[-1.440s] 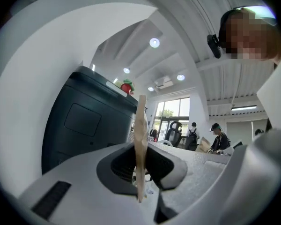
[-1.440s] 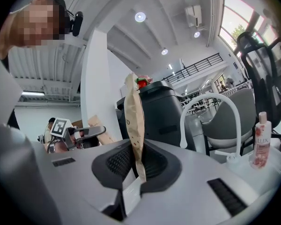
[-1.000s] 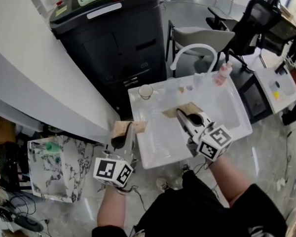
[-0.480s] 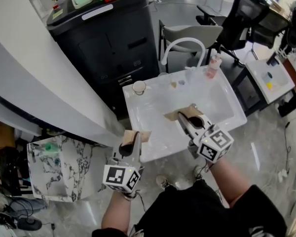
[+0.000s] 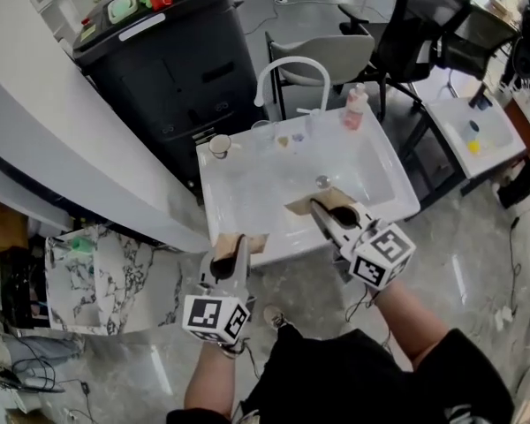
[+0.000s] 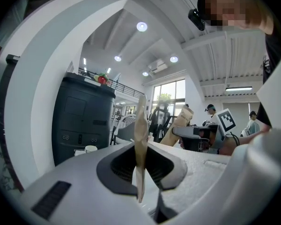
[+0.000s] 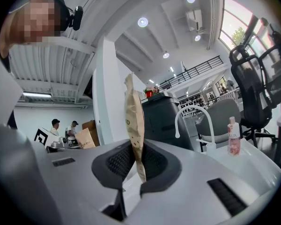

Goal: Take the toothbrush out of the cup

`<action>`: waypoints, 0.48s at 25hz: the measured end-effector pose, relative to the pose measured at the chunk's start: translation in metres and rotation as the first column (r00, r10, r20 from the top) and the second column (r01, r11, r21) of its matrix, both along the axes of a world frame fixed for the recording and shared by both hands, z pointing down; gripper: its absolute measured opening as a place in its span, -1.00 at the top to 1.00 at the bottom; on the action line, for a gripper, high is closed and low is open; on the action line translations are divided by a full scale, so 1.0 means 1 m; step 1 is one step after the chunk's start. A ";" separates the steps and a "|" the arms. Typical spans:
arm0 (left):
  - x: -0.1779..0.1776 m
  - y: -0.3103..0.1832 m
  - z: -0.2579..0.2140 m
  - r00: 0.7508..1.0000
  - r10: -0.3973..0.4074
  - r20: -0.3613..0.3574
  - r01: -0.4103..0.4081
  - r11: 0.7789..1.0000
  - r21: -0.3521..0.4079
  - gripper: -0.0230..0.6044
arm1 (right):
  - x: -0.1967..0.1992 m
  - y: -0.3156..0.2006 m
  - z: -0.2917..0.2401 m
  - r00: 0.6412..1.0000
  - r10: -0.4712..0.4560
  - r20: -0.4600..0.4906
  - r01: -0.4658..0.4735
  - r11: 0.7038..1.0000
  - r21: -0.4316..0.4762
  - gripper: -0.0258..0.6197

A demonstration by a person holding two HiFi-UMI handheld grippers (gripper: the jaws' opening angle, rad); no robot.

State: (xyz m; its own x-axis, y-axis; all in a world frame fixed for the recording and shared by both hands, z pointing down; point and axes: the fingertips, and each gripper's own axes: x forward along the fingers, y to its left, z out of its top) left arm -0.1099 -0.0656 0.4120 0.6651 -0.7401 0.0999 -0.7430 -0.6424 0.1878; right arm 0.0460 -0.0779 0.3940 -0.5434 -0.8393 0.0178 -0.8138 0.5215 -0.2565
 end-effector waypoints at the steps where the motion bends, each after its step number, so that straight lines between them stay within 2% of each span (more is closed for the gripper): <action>1: 0.010 0.011 -0.001 1.000 -0.013 0.002 0.013 1.000 0.001 0.82 | 0.010 0.010 -0.001 1.000 -0.017 0.014 0.017 1.000 -0.003 0.83; 6: 0.058 0.068 -0.007 0.997 -0.080 0.006 0.080 0.997 0.007 0.82 | 0.059 0.056 -0.008 0.991 -0.091 0.094 0.093 0.996 -0.012 0.83; 12: 0.104 0.135 -0.010 0.985 -0.172 0.000 0.172 0.985 -0.010 0.82 | 0.105 0.112 -0.009 0.978 -0.169 0.118 0.175 0.984 -0.039 0.83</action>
